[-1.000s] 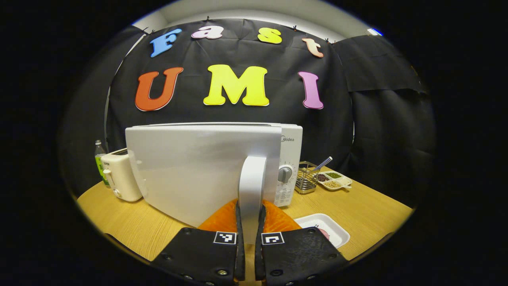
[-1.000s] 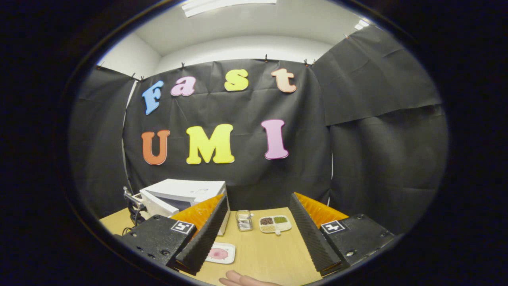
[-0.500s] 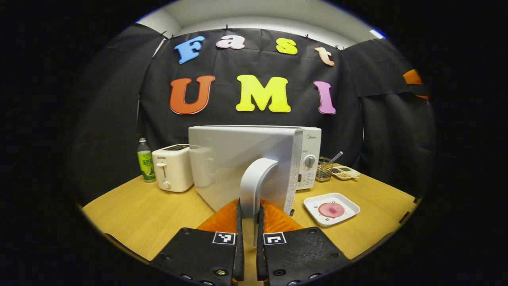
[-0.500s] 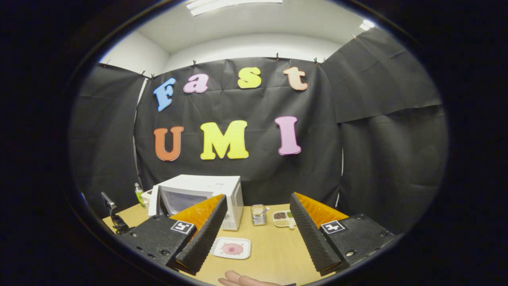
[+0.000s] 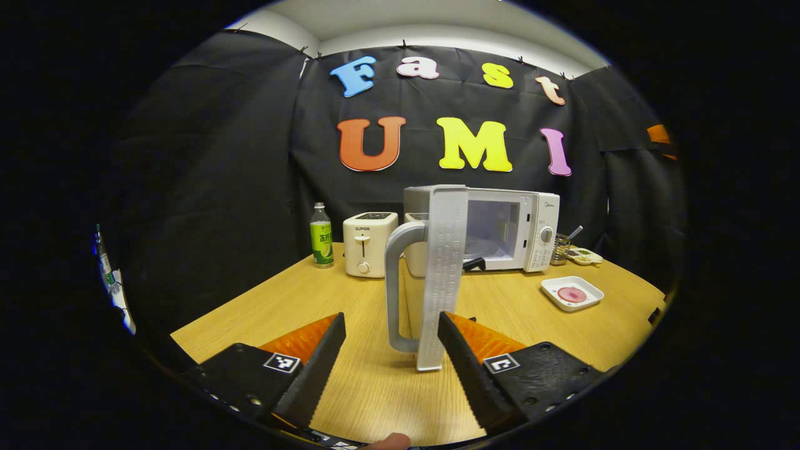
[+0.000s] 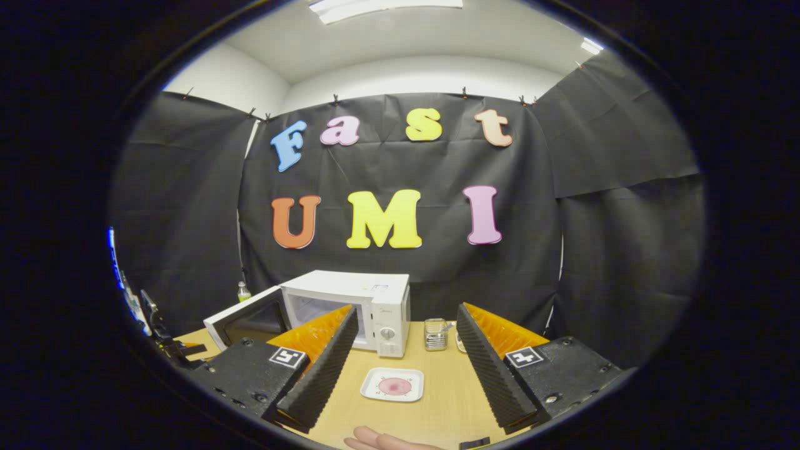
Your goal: Open the microwave oven with the left hand, put the food in, and close the microwave oven.
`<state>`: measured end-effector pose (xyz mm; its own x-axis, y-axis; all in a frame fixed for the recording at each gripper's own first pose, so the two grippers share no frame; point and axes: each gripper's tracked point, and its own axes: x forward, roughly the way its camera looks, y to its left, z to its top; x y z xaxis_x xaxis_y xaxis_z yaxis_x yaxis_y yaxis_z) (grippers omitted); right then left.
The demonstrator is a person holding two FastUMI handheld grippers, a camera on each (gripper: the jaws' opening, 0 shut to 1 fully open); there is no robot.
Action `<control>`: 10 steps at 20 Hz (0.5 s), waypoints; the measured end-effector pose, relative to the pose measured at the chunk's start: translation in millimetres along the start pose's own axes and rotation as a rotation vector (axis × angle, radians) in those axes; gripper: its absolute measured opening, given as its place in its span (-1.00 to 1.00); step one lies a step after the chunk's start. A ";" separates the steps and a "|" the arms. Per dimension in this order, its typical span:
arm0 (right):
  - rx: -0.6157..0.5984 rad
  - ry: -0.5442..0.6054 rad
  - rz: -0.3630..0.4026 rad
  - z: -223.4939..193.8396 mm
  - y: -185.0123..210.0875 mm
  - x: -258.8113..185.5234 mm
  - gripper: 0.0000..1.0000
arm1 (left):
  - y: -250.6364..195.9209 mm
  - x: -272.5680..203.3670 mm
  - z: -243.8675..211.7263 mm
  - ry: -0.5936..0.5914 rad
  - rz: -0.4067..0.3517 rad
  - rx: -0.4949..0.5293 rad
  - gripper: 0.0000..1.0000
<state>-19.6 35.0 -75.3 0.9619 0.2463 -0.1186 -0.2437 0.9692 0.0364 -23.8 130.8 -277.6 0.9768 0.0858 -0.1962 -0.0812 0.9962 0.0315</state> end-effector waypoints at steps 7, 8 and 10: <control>-0.034 0.070 0.006 -14.5 1.9 21.7 1.00 | -3.5 -28.0 45.6 -0.053 0.025 -0.026 0.87; -0.044 0.098 0.002 -19.5 -1.3 30.0 0.90 | -9.5 -30.2 53.8 -0.061 0.014 -0.033 0.87; -0.062 0.144 0.002 -27.3 -8.3 48.5 0.92 | -21.8 -32.1 75.6 -0.086 0.000 -0.038 0.87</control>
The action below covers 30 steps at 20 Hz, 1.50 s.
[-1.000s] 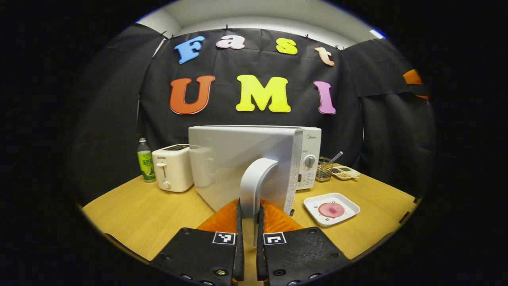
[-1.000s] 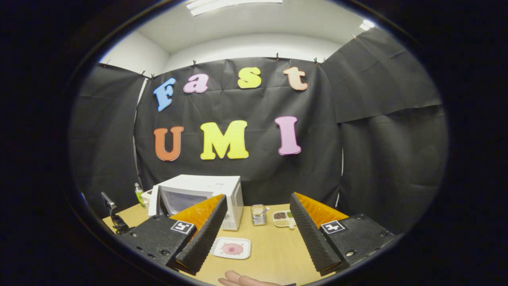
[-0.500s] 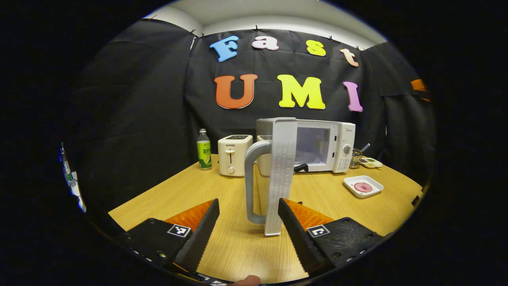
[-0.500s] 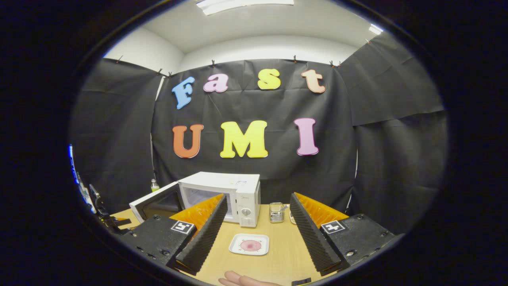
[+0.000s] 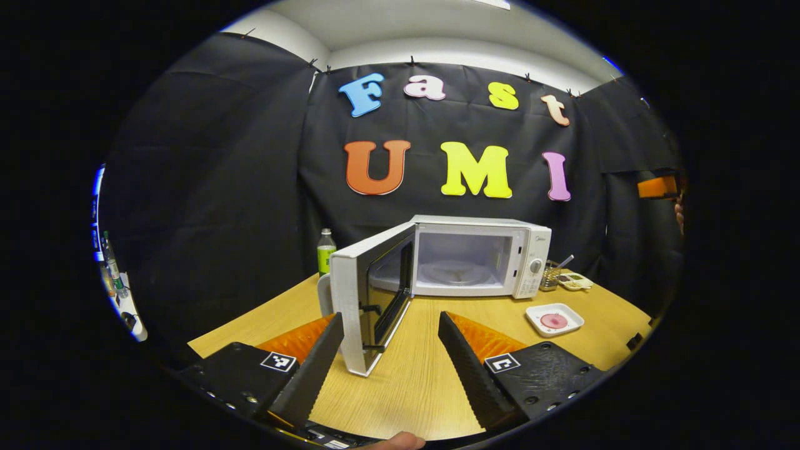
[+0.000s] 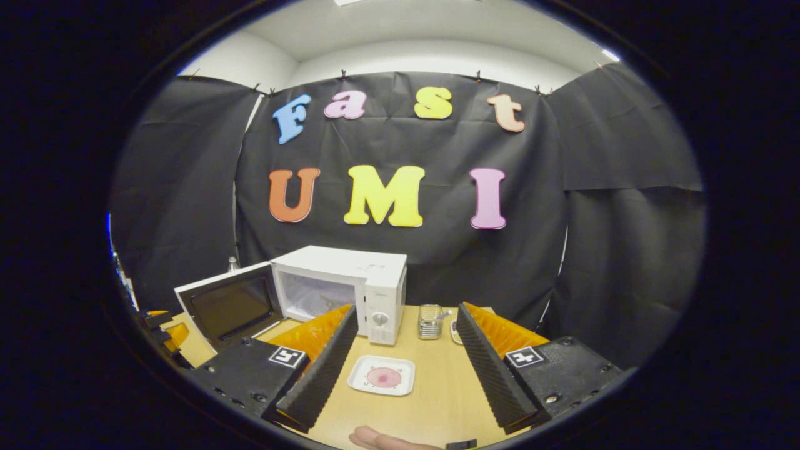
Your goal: Open the microwave oven with the left hand, put the food in, and close the microwave oven.
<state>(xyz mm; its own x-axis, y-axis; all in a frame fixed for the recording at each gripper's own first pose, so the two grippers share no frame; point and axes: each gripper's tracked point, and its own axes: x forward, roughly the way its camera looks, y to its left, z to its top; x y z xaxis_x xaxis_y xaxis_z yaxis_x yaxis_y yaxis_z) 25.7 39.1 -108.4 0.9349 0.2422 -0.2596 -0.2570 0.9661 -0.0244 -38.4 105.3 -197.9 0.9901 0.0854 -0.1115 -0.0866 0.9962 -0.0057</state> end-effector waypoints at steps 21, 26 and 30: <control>0.273 1.023 0.278 -264.4 -16.3 188.3 0.65 | -93.1 30.4 98.6 -0.113 -0.007 0.078 0.88; 0.353 1.113 0.354 -288.6 -1.2 204.1 0.27 | -87.0 41.2 85.2 -0.086 0.043 0.118 0.90; 0.350 1.135 0.366 -294.9 -0.3 215.1 -0.23 | -84.2 48.2 71.2 -0.047 0.069 0.131 0.92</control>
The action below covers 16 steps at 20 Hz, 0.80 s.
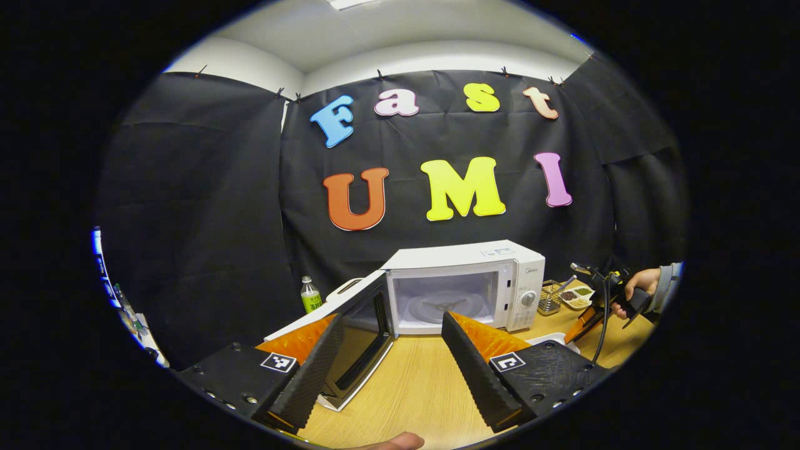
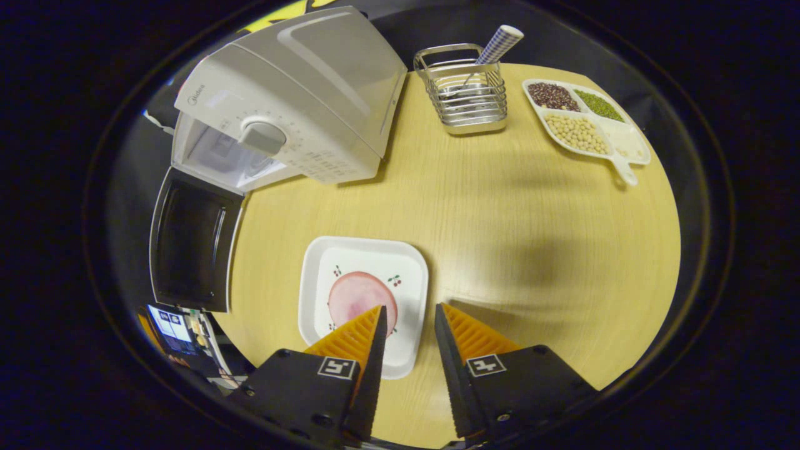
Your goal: Open the microwave oven with the left hand, put the food in, and close the microwave oven.
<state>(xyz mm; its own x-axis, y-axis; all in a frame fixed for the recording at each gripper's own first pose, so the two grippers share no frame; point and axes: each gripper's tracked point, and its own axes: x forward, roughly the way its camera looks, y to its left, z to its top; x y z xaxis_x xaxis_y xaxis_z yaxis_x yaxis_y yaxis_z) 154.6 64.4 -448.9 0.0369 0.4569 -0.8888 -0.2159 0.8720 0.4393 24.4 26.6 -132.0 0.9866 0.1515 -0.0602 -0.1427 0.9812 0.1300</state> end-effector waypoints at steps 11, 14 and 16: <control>-0.023 0.115 0.024 -8.6 -7.0 14.9 -1.00 | -9.2 -6.0 22.7 -0.074 -0.008 0.001 0.92; 0.044 0.087 0.050 -11.2 -3.2 14.3 -0.93 | -9.3 -14.5 26.3 -0.088 -0.013 -0.005 0.93; 0.147 0.052 0.085 -17.9 0.0 13.7 -1.00 | -6.4 -21.4 28.5 -0.101 -0.018 -0.008 0.92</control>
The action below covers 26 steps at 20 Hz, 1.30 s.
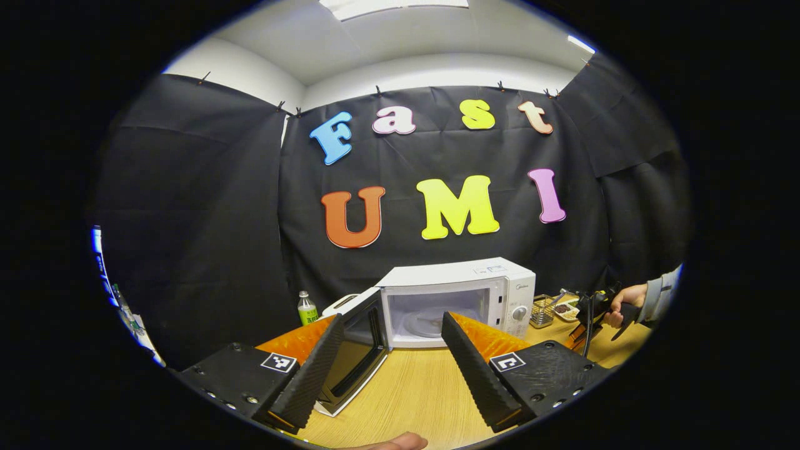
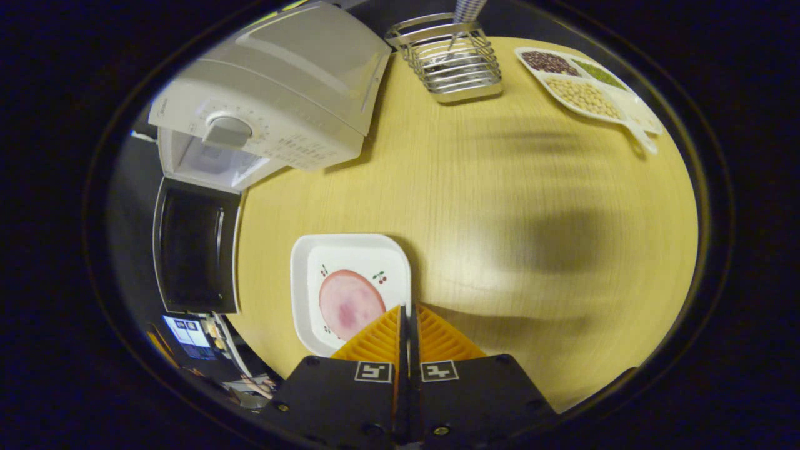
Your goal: Open the microwave oven with the left hand, put the food in, and close the microwave oven.
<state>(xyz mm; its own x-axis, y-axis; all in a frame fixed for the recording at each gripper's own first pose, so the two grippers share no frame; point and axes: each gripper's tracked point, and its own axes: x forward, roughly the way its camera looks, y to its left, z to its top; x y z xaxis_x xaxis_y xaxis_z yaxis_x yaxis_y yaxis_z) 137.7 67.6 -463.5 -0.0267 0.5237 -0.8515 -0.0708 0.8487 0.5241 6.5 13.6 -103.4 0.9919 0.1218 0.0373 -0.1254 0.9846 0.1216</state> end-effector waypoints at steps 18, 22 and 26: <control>0.485 -0.333 0.222 -70.1 146.3 5.7 -1.00 | 68.8 -57.9 -10.6 -0.007 -0.053 -0.110 0.92; 0.541 -0.422 0.220 -56.9 185.5 23.5 -1.00 | 92.3 -61.3 -18.9 0.009 -0.026 -0.128 0.92; 0.589 -0.545 0.216 -26.3 214.1 38.7 -1.00 | 112.9 -54.5 -29.4 0.040 0.007 -0.159 0.86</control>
<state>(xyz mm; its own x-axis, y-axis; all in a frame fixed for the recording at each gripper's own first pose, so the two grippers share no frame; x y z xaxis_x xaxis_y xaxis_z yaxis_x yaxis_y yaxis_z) 95.3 267.6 -384.6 0.5174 0.5139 -0.6843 0.4181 0.5459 0.7261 -61.1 121.8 -120.8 0.9915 0.1303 -0.0028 -0.1303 0.9908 -0.0374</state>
